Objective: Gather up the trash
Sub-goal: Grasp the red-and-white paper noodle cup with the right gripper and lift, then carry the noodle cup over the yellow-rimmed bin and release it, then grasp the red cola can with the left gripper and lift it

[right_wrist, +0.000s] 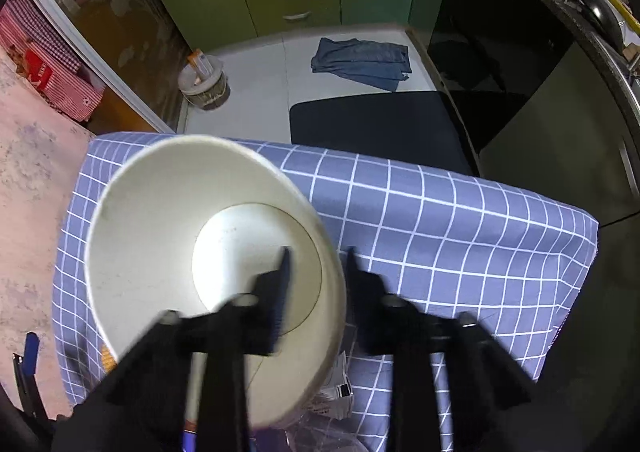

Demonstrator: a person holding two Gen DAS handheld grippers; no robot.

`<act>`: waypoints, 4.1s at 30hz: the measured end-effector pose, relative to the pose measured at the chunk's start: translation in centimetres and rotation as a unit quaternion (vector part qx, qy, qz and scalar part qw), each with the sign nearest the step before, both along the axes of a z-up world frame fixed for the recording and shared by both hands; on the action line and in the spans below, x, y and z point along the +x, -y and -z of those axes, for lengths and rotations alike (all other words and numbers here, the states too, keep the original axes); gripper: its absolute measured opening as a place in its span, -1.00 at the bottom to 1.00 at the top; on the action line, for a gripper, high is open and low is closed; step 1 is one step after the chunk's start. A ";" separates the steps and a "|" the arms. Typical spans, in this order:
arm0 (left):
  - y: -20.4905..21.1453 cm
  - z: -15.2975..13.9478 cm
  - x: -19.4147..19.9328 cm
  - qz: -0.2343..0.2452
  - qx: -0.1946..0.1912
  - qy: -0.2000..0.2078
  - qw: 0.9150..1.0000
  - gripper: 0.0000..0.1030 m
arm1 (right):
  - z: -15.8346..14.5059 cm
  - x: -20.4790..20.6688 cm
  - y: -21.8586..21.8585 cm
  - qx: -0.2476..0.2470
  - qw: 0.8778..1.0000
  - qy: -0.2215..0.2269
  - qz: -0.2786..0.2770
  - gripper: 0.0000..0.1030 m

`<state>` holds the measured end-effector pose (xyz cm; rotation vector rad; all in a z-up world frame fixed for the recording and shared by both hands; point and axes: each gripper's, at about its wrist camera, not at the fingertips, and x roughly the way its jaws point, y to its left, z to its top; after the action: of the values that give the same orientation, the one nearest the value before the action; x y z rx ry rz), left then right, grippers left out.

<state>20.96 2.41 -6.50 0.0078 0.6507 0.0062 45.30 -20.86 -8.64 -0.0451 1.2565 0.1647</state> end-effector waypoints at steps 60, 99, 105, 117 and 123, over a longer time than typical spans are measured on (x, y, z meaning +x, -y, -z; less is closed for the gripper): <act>4.5 -1.8 -2.6 0.081 0.011 -0.013 0.997 0.93 | 7.3 -37.6 37.8 0.054 0.947 0.035 0.315 -0.06; 22.3 -0.2 -5.4 0.377 0.186 -0.173 0.891 0.93 | 10.4 -39.7 37.4 0.082 0.957 0.049 0.275 0.13; 24.0 1.5 -5.1 0.398 0.216 -0.201 0.869 0.74 | 10.8 -39.5 37.3 0.086 0.958 0.047 0.271 0.13; 23.7 2.5 -4.3 0.395 0.199 -0.222 0.869 0.40 | 11.3 -39.2 37.1 0.090 0.958 0.045 0.267 0.13; 23.0 0.6 -4.8 0.385 0.199 -0.197 0.879 0.39 | 11.2 -39.2 36.9 0.092 0.959 0.047 0.264 0.13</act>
<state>16.21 -20.60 -7.14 0.6838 1.0094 -0.6492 6.11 -57.73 -19.86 0.4375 1.1144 -0.1836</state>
